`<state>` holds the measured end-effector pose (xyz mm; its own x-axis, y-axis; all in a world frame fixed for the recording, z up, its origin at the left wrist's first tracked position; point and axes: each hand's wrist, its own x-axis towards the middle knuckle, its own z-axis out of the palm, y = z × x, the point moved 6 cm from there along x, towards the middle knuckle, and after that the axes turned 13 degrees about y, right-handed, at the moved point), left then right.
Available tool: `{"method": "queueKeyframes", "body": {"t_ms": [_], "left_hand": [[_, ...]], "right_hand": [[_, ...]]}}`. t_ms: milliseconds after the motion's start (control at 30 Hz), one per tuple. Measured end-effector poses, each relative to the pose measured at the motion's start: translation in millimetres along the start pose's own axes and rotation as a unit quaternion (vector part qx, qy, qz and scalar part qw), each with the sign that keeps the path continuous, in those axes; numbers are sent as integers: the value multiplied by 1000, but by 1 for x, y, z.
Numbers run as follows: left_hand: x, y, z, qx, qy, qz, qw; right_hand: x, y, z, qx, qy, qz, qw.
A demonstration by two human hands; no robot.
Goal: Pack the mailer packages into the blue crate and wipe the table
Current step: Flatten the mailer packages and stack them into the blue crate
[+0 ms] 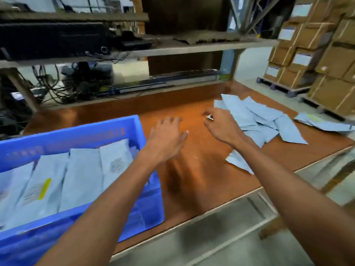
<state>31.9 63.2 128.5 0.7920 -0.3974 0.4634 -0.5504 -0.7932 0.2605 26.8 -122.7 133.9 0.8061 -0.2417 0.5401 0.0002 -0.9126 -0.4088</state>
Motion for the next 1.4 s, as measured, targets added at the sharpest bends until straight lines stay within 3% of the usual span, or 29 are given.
{"method": "queueKeyframes", "body": {"t_ms": [233, 467, 600, 800, 1000, 1167, 1400], "left_hand": [[26, 173, 194, -56, -178, 62, 981], [57, 216, 312, 7, -190, 87, 978], [42, 200, 329, 31, -159, 82, 983], [21, 186, 318, 29, -131, 29, 990], [-18, 157, 290, 76, -121, -30, 989], [-65, 104, 247, 94, -96, -91, 987], [-109, 25, 201, 100, -80, -180, 975]], "right_hand": [[-37, 266, -34, -41, -40, 186, 981], [-15, 435, -26, -111, -69, 214, 968], [-22, 481, 10, -202, -207, 222, 931], [-60, 440, 13, -233, -165, 211, 935], [-126, 338, 5, -225, -145, 181, 946], [-178, 234, 22, -209, -180, 141, 951], [-200, 129, 55, -155, -212, 15, 965]]}}
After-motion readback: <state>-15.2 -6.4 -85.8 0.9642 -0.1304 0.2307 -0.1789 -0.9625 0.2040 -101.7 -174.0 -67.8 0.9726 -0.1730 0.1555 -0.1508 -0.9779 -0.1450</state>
